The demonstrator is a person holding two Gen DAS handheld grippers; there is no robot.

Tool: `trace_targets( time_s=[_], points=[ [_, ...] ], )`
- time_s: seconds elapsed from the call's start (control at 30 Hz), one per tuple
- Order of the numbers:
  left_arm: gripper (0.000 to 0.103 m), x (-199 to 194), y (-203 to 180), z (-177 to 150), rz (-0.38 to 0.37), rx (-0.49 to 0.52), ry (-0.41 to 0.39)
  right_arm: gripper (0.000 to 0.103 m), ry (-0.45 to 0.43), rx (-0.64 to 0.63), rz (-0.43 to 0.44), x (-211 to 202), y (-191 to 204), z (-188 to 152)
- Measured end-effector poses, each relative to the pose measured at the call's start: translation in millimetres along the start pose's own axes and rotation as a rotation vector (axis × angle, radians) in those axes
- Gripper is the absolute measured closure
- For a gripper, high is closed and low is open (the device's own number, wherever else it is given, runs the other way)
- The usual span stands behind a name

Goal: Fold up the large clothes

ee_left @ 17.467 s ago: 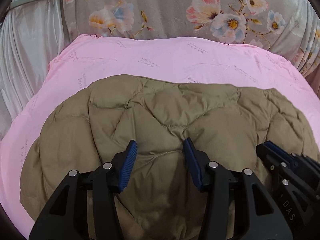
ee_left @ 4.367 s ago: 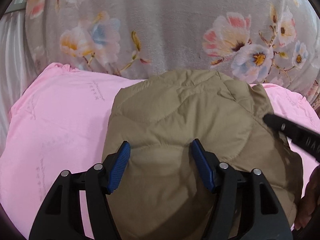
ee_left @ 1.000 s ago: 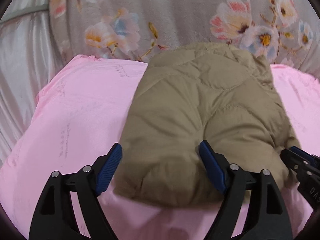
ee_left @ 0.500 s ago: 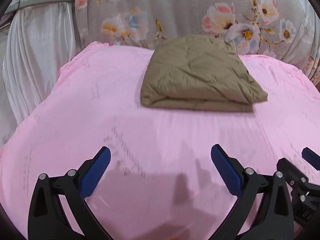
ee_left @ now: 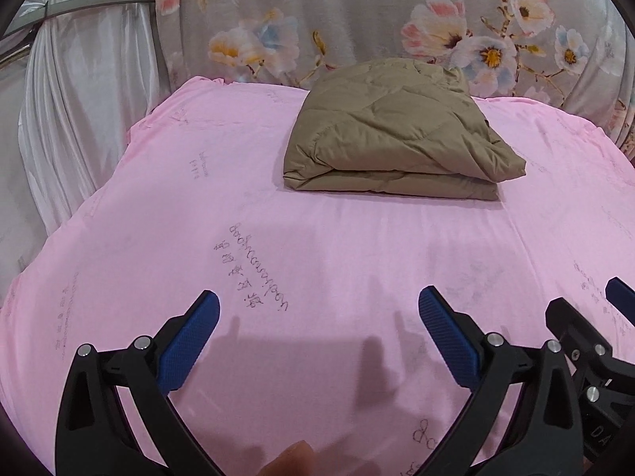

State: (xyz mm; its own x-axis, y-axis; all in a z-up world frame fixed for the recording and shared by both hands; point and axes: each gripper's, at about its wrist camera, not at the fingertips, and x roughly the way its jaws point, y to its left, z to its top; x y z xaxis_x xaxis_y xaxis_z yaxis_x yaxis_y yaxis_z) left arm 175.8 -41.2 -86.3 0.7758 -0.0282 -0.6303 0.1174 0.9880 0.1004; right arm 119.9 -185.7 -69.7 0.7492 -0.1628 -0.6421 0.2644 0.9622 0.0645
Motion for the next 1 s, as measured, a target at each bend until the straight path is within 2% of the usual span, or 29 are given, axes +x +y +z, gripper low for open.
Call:
trace_targets(
  time_s=[0.1, 1.0],
  points=[
    [0.005, 0.7, -3.1, -0.4, 0.019, 0.013, 0.003, 0.017, 0.018, -0.029, -0.066, 3.5, 7.2, 0.4],
    [0.005, 3.9, -0.9, 0.0, 0.016, 0.018, 0.012, 0.017, 0.012, -0.022, -0.052, 3.1, 5.7, -0.6]
  ],
)
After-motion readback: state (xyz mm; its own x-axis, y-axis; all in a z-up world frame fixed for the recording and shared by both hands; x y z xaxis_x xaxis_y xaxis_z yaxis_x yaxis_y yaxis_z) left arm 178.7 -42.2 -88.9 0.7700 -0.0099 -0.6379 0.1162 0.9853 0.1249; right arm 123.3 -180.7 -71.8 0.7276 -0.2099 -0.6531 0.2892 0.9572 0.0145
